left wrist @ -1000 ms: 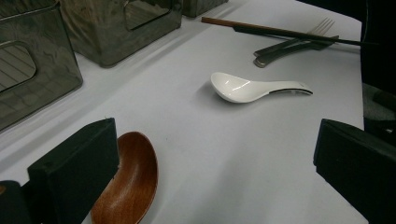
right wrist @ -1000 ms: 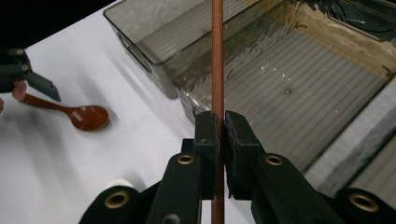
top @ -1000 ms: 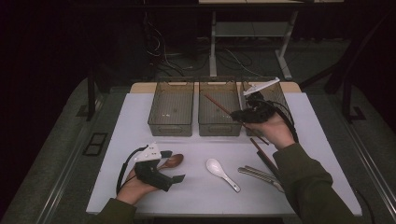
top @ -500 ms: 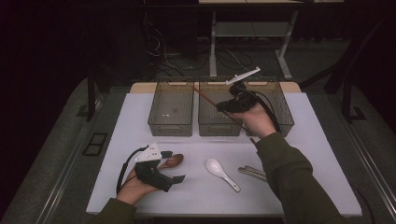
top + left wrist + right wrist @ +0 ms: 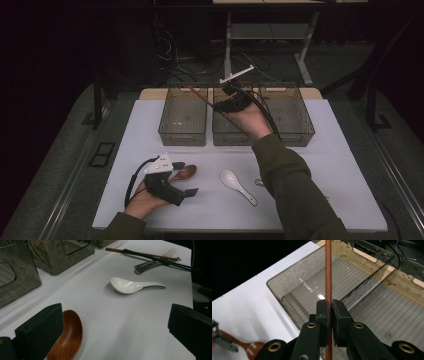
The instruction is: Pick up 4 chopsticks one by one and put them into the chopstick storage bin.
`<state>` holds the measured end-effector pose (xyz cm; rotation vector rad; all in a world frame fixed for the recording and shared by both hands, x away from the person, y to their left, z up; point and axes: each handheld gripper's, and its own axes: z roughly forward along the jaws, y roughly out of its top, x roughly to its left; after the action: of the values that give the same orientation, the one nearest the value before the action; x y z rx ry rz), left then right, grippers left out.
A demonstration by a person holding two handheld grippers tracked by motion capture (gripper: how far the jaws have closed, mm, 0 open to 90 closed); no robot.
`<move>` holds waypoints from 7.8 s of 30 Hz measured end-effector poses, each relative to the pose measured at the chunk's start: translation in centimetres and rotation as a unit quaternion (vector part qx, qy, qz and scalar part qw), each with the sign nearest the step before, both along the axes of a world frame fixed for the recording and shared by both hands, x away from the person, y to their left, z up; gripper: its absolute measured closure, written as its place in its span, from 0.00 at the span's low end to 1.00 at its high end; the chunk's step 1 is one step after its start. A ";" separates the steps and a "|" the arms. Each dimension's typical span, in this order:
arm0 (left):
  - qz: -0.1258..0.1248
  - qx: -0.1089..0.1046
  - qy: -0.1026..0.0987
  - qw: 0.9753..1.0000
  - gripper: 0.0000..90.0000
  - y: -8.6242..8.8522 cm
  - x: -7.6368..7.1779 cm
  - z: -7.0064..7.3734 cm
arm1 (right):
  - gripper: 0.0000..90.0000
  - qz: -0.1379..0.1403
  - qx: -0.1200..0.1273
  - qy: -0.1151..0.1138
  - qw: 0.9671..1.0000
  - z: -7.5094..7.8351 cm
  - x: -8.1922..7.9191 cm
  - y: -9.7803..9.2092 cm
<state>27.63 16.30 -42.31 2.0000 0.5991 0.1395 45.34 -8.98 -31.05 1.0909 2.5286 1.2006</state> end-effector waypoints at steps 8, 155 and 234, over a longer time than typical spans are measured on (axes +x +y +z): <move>-0.004 0.001 -0.001 1.000 0.00 0.0 0.0 0.0 | 0.93 -0.008 -0.011 0.002 1.000 -0.7 1.6 2.4; -0.005 0.016 -0.002 1.000 0.00 -0.2 0.0 -0.2 | 0.77 -0.157 -0.069 0.069 0.983 -10.9 -13.5 -22.3; -0.008 0.019 -0.003 1.000 0.00 -0.2 0.1 -0.1 | 0.71 -0.071 -0.075 0.075 0.992 -11.2 -15.6 -18.6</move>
<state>27.68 16.11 -42.45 2.0406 0.5802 0.1481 29.73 -27.60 -42.20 1.3425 2.5484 0.9096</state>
